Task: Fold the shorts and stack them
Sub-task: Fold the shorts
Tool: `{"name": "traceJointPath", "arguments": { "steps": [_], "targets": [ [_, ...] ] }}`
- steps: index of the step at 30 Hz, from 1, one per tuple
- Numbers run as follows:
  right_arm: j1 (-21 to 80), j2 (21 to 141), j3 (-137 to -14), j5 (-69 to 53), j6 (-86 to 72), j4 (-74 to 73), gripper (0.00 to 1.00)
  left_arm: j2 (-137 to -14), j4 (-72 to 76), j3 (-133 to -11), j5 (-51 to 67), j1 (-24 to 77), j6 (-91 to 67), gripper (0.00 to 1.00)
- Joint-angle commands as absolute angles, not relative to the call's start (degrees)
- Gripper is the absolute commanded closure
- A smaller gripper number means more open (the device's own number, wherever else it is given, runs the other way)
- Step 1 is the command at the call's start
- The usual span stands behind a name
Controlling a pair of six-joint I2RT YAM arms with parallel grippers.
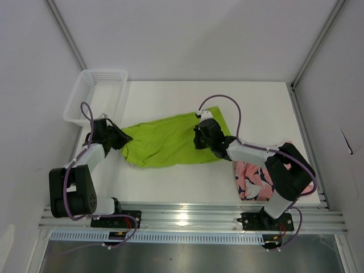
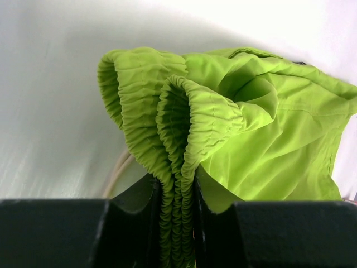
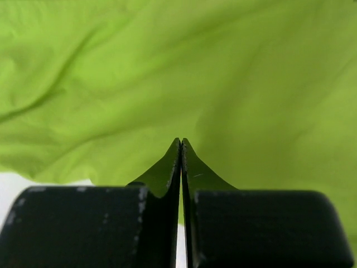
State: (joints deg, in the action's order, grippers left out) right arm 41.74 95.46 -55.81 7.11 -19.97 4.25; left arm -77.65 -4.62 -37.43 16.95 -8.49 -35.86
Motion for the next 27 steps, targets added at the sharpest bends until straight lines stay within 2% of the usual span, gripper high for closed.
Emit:
{"name": "traceJointPath", "arguments": {
  "steps": [1, 12, 19, 27],
  "targets": [
    [44.20, 97.28, -54.50, 7.30, -22.06, 5.61, 1.00, -79.62, -9.92, -43.84, 14.15, -9.05, -35.16, 0.98],
    [51.49, 106.16, -56.42, 8.96, -23.38, 7.12, 1.00, -79.81, -24.33, -56.06, 9.32, -8.18, -32.53, 1.00],
    [57.82, 109.16, -58.71, 8.35, -25.05, 7.47, 1.00, -79.54, -42.42, -69.57, -1.81, -6.42, -27.60, 1.00],
    [63.54, 114.52, -67.04, 4.76, -26.54, 6.33, 1.00, -78.31, -49.12, -77.17, -9.38, -0.63, -22.34, 1.00]
  ]
}}
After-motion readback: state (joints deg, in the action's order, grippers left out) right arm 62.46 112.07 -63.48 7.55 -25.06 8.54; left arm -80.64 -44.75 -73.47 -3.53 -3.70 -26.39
